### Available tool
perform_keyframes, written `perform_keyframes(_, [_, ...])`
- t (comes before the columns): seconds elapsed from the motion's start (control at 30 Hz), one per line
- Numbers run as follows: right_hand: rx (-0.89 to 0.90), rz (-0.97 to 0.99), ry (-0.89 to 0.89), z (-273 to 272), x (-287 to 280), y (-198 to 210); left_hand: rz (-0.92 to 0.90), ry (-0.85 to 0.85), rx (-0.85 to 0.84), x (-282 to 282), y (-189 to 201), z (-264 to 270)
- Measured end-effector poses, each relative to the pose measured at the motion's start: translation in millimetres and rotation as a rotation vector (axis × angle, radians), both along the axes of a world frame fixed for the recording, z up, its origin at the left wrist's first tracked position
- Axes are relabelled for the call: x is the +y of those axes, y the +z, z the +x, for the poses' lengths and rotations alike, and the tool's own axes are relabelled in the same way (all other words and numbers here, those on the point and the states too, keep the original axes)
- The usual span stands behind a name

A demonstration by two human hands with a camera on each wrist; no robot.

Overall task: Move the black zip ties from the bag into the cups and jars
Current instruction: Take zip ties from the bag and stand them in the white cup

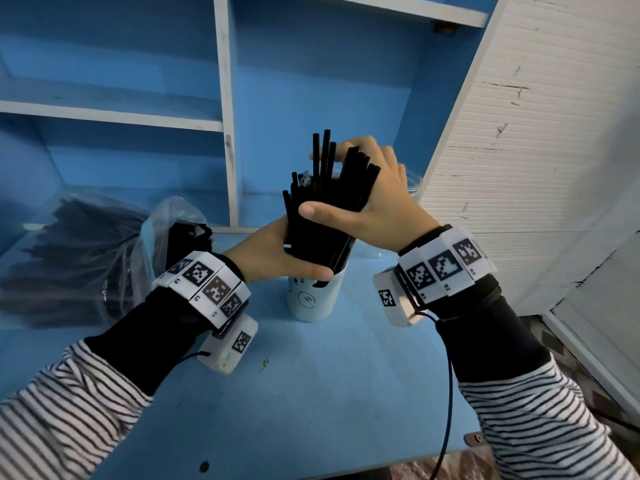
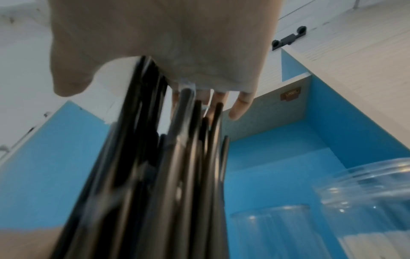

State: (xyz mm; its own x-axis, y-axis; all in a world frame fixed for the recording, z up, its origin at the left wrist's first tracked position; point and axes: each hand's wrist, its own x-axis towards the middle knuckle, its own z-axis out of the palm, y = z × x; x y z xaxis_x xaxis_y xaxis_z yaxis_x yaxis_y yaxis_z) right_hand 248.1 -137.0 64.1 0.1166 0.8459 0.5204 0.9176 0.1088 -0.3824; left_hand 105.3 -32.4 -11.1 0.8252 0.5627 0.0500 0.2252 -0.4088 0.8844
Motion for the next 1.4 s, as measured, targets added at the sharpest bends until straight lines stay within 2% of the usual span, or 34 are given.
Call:
perform_keyframes(0.1, [0.143,0.028,0.066,-1.9,-6.4,6.3,0.013,0.016,0.004,1.4,-2.7,1.0])
perform_keyframes(0.2, [0.281,0.189,0.213,-2.1,-10.6,13.1,0.005,0.021,-0.004,2.5,-4.4,1.8])
perform_keyframes(0.3, [0.197,0.32,0.319,-5.4,-8.1,14.0,0.005,0.019,-0.007,0.7,-4.2,1.7])
perform_keyframes(0.4, [0.082,0.342,0.302,-7.4,0.4,3.8,0.01,0.024,-0.023,0.7,-5.3,2.3])
perform_keyframes(0.57, [0.037,0.333,0.216,-7.2,5.1,-9.3,-0.009,0.011,-0.051,-1.3,-5.9,1.2])
perform_keyframes(0.77, [0.035,0.314,0.276,-9.2,-2.4,-0.3,-0.018,0.007,-0.049,-2.8,-9.2,-1.0])
perform_keyframes(0.9, [-0.028,0.323,0.226,-8.2,1.9,-7.6,-0.018,0.008,-0.071,-5.9,-6.1,-1.3])
perform_keyframes(1.1, [-0.098,0.227,0.22,-6.4,-6.5,-14.6,-0.051,-0.027,-0.134,-9.5,-2.9,-4.2])
perform_keyframes(1.17, [-0.034,0.205,0.224,-3.3,-11.3,-13.1,-0.063,-0.015,-0.151,-9.6,-2.9,-4.8])
perform_keyframes(1.3, [0.269,0.204,0.114,13.6,-25.9,-18.3,-0.104,0.111,-0.256,-7.7,1.0,-8.8])
perform_keyframes(1.4, [0.452,0.117,-0.004,27.4,-32.4,-33.3,-0.004,0.267,-0.404,-9.6,19.6,-14.3])
